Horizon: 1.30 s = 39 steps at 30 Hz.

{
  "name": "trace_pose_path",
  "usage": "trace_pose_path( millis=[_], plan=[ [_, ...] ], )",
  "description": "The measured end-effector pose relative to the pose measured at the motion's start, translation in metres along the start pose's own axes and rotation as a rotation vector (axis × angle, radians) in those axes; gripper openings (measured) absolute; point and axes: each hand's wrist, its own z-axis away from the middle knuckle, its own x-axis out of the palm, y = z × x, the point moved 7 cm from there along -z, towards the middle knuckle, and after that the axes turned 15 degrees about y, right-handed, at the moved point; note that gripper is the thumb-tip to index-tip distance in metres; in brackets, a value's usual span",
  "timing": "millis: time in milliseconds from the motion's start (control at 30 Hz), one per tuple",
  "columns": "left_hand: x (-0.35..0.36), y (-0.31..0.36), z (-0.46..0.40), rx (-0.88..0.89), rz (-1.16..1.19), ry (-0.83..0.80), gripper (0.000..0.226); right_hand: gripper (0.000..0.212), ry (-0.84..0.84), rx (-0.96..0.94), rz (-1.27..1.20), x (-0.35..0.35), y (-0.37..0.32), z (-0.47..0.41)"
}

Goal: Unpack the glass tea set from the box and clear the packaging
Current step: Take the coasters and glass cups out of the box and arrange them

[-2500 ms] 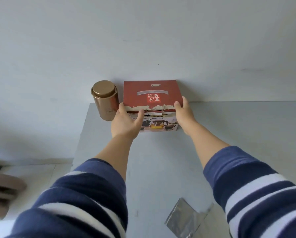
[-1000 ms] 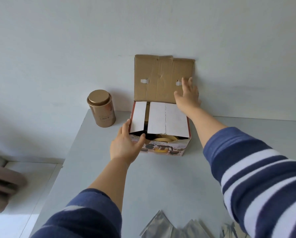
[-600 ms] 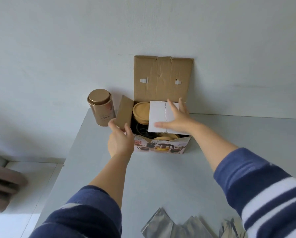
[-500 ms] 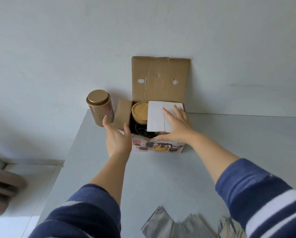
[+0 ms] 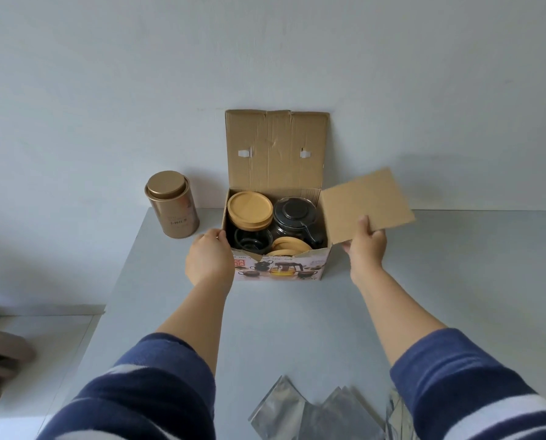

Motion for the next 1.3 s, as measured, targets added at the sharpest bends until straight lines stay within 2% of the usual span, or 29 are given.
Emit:
trace_pose_path(
  millis=[100, 167, 233, 300, 333, 367, 433, 500, 567, 633, 733, 833, 933, 1067, 1200, 1300],
  plan=[
    [-0.001, 0.004, 0.0, 0.039, -0.042, 0.013, 0.037, 0.023, -0.059, 0.448, 0.026, -0.006, 0.037, 0.002],
    [-0.001, 0.004, 0.0, 0.045, -0.053, 0.022, 0.037, 0.022, -0.133, 0.647, 0.113, -0.008, 0.057, 0.011],
    [0.0, 0.005, 0.0, 0.055, -0.066, 0.026, 0.037, 0.023, -0.151, 0.756, 0.186, -0.012, 0.068, 0.018],
    [0.0, 0.006, 0.0, 0.071, -0.079, 0.024, 0.037, 0.025, -0.128, 0.763, 0.239, -0.015, 0.063, 0.02],
    [0.0, 0.006, 0.0, 0.074, -0.084, 0.02, 0.037, 0.027, -0.119, 0.681, 0.287, -0.015, 0.054, 0.019],
    [0.0, 0.006, 0.0, 0.073, -0.089, 0.015, 0.037, 0.032, -0.09, 0.507, 0.357, -0.014, 0.04, 0.012],
    [0.0, 0.006, -0.001, 0.068, -0.097, 0.007, 0.037, 0.034, -0.099, -0.093, 0.584, -0.001, -0.007, 0.007],
    [0.0, 0.007, -0.001, 0.068, -0.105, 0.0, 0.036, 0.02, -0.352, -0.595, 0.665, 0.03, -0.046, 0.035],
    [0.0, 0.008, -0.001, 0.076, -0.114, -0.008, 0.035, 0.018, -0.683, -0.819, 0.783, 0.056, -0.051, 0.07],
    [0.0, 0.009, -0.002, 0.087, -0.122, -0.018, 0.035, 0.015, -0.893, -0.922, 1.011, 0.068, -0.037, 0.094],
    [0.0, 0.01, -0.003, 0.094, -0.123, -0.03, 0.035, 0.019, -0.889, -1.089, 1.225, 0.077, -0.022, 0.105],
    [0.001, 0.009, -0.004, 0.086, -0.122, -0.046, 0.034, 0.019, -0.896, -1.056, 1.305, 0.083, -0.014, 0.102],
    [0.001, 0.01, -0.004, 0.088, -0.113, -0.054, 0.034, 0.02, -0.96, -0.99, 1.329, 0.086, -0.014, 0.098],
    [0.0, 0.01, -0.006, 0.103, -0.119, -0.056, 0.034, 0.019, -0.995, -1.129, 1.339, 0.083, -0.02, 0.107],
    [-0.002, 0.012, -0.004, 0.1, -0.14, -0.059, 0.033, 0.01, -0.945, -1.269, 1.262, 0.077, -0.029, 0.107],
    [-0.007, 0.016, -0.002, 0.082, -0.157, -0.068, 0.027, 0.009, -0.886, -1.282, 1.166, 0.073, -0.041, 0.1]
  ],
)
